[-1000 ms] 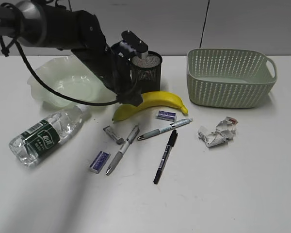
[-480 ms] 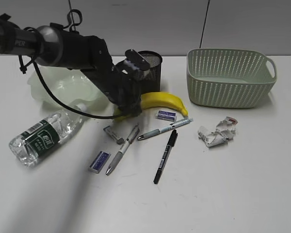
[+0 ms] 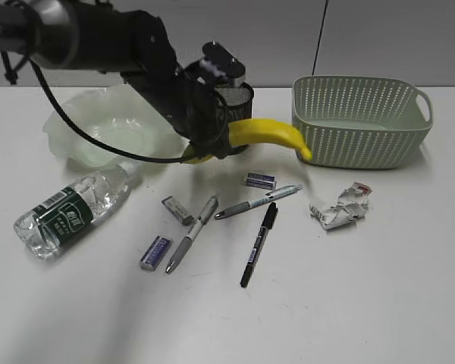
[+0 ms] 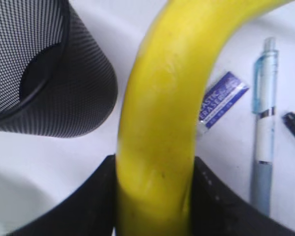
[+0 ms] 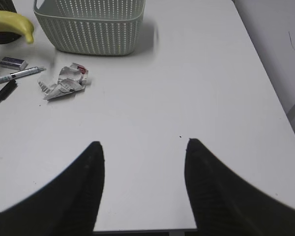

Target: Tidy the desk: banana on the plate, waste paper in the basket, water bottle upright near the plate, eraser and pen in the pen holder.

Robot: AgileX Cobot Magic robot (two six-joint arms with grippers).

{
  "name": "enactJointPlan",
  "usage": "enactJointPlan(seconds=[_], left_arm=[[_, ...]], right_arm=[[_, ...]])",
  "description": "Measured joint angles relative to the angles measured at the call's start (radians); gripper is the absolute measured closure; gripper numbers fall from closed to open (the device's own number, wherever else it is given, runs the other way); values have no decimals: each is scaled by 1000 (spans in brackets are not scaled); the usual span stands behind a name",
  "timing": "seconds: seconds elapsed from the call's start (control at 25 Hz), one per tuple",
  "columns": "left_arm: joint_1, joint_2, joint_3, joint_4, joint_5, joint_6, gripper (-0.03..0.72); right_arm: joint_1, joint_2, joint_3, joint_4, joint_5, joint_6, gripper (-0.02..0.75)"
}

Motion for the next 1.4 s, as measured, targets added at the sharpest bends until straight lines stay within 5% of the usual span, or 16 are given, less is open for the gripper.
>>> enactJointPlan(seconds=[0.32,0.52,0.76,1.2,1.4], left_arm=[[37,-221,0,63,61,-100,378],[207,-275,0,97,52,-228,378],[378,-195,0,105,92,-245,378],[406,-68,0,149,117,-289,373],[407,-104,0,150,137,-304,203]], right_arm=[[0,0,0,0,0,0,315],[0,0,0,0,0,0,316],[0,0,0,0,0,0,316],[0,0,0,0,0,0,315],[0,0,0,0,0,0,316]])
